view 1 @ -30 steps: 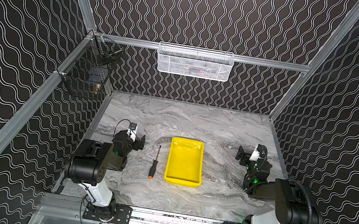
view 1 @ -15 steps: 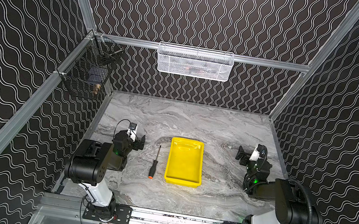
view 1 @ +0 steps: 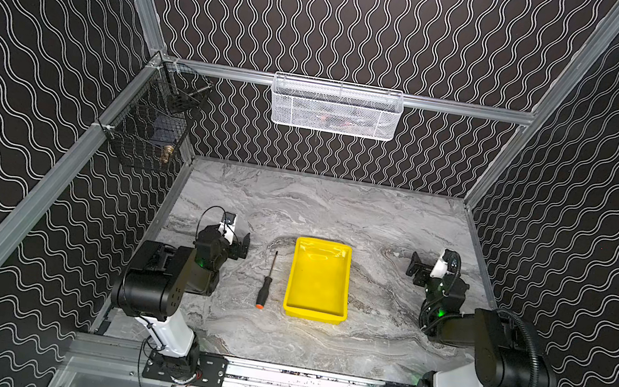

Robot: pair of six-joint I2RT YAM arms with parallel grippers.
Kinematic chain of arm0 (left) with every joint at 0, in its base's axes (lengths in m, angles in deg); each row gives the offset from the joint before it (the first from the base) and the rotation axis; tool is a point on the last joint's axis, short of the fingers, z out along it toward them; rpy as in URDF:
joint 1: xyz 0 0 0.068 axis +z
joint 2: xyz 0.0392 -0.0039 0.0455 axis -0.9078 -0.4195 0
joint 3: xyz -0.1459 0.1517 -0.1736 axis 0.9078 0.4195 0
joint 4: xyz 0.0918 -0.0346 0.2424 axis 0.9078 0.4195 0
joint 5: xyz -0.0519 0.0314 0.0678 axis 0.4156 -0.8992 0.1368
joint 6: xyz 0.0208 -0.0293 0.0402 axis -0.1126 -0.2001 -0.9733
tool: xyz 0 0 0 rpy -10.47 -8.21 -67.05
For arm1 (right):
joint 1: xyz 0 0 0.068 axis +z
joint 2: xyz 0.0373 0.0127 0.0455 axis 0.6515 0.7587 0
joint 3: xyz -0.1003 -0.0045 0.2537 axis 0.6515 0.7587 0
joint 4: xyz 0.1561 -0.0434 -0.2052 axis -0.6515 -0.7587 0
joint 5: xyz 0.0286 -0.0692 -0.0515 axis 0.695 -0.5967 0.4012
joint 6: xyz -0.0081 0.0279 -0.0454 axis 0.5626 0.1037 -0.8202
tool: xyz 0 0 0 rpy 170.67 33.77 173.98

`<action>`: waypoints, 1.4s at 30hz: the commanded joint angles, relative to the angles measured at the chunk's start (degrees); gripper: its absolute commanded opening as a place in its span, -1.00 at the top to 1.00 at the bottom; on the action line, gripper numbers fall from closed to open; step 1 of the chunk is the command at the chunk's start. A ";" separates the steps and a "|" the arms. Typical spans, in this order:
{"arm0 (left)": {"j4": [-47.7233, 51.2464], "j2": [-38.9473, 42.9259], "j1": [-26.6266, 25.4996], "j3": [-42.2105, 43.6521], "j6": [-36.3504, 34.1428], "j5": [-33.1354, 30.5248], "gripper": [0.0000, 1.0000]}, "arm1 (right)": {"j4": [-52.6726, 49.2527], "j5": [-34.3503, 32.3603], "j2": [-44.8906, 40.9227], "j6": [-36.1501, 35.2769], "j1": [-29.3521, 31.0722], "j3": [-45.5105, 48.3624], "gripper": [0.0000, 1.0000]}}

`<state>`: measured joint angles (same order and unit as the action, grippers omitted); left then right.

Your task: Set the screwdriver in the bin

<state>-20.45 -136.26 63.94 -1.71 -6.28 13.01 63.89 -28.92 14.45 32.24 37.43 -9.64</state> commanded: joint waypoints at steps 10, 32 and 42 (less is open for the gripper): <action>-0.38 1.30 -0.57 -0.10 2.80 -7.81 -0.98 | 1.20 0.33 0.06 -0.32 -0.03 -0.17 -0.99; 72.72 35.99 -7.47 -25.17 31.73 -13.41 -0.98 | -64.95 12.69 -22.07 10.55 0.85 -29.36 -1.00; 96.53 30.12 -15.76 -28.73 35.34 -7.89 -0.98 | -72.19 21.80 -23.89 9.64 0.85 -30.29 -1.00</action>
<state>65.79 -104.66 50.37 -29.89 26.88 2.80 -5.79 -10.53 -9.14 41.82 38.28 -40.04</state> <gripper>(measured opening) 0.989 0.998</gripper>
